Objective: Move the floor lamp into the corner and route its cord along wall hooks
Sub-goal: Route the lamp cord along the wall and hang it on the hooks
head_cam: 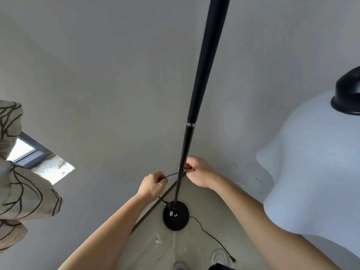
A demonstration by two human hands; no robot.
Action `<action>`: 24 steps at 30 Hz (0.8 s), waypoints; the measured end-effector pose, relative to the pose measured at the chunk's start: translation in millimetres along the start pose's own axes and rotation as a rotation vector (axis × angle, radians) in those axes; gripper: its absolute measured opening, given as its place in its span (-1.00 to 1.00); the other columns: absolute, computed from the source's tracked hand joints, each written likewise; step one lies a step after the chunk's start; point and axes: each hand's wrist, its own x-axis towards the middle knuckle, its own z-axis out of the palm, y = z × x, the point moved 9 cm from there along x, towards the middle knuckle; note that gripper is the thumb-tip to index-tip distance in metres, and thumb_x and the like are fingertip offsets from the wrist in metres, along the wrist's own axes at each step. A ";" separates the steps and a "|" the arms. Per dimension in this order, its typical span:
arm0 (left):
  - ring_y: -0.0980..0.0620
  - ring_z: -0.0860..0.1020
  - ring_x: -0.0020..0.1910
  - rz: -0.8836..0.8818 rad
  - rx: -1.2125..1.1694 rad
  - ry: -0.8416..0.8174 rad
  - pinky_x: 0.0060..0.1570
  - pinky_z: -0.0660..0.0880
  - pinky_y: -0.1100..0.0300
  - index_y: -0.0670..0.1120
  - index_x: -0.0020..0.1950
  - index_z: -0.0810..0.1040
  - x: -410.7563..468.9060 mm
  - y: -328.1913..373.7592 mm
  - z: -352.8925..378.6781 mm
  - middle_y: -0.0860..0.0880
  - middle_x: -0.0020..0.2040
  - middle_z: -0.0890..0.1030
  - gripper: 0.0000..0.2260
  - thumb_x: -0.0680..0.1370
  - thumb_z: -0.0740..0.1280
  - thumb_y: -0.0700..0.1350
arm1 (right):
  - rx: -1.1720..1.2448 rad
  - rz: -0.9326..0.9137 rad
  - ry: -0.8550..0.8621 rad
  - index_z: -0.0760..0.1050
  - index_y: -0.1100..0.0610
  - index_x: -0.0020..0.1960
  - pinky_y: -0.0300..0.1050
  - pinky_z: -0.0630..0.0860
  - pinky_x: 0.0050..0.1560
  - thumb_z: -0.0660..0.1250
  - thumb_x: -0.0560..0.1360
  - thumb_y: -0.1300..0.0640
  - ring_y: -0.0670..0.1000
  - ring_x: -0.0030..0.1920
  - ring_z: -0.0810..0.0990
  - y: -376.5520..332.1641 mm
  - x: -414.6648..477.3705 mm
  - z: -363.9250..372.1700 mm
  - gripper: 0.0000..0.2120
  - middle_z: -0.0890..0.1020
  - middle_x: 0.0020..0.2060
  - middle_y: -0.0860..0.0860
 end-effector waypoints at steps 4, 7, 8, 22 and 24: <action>-0.08 0.57 -0.32 -0.035 -0.072 0.051 -0.28 0.53 0.14 -0.04 -0.14 0.56 -7.2 -12.9 -28.4 0.01 -0.36 0.58 -0.96 0.48 0.34 -0.16 | 0.221 0.087 0.016 0.48 0.46 -0.01 0.25 0.52 0.17 0.25 0.41 0.47 0.32 0.06 0.60 11.6 2.8 4.6 -0.83 0.63 -0.01 0.39; -0.05 0.51 -0.33 0.005 -0.062 0.124 -0.42 0.40 0.27 0.03 -0.11 0.52 -6.9 0.5 -52.8 0.01 -0.36 0.56 -0.84 0.50 0.29 -0.25 | 0.334 0.115 0.053 0.43 0.51 -0.02 0.25 0.53 0.19 0.28 0.44 0.47 0.29 0.06 0.65 15.0 2.8 3.7 -0.87 0.65 -0.08 0.37; -0.05 0.51 -0.31 0.021 -0.077 0.146 -0.40 0.40 0.24 0.02 -0.06 0.53 -4.8 9.2 -60.5 -0.03 -0.29 0.57 -0.81 0.51 0.26 -0.27 | 0.321 0.108 0.077 0.44 0.49 -0.03 0.22 0.55 0.16 0.28 0.46 0.45 0.23 0.04 0.66 14.7 2.8 1.1 -0.89 0.65 -0.09 0.34; -0.01 0.51 -0.06 0.751 -0.068 0.415 -0.01 0.43 0.07 -0.15 -0.05 0.54 -64.3 205.0 -94.9 0.07 -0.12 0.60 -0.65 0.64 0.11 0.08 | -0.217 0.057 0.470 0.37 0.03 -0.11 -0.01 0.56 -0.09 0.33 0.52 0.22 0.03 -0.15 0.52 26.5 -19.5 -50.6 -0.85 0.48 -0.14 -0.03; 0.07 0.47 -0.20 0.679 -0.151 0.403 -0.20 0.38 0.16 -0.09 -0.05 0.49 -54.6 197.0 -96.4 0.20 -0.21 0.52 -0.72 0.65 0.12 0.06 | -0.200 0.155 0.487 0.43 0.09 0.02 0.04 0.58 -0.03 0.28 0.56 0.25 0.07 -0.09 0.57 55.7 -31.5 -51.2 -0.90 0.55 -0.05 0.02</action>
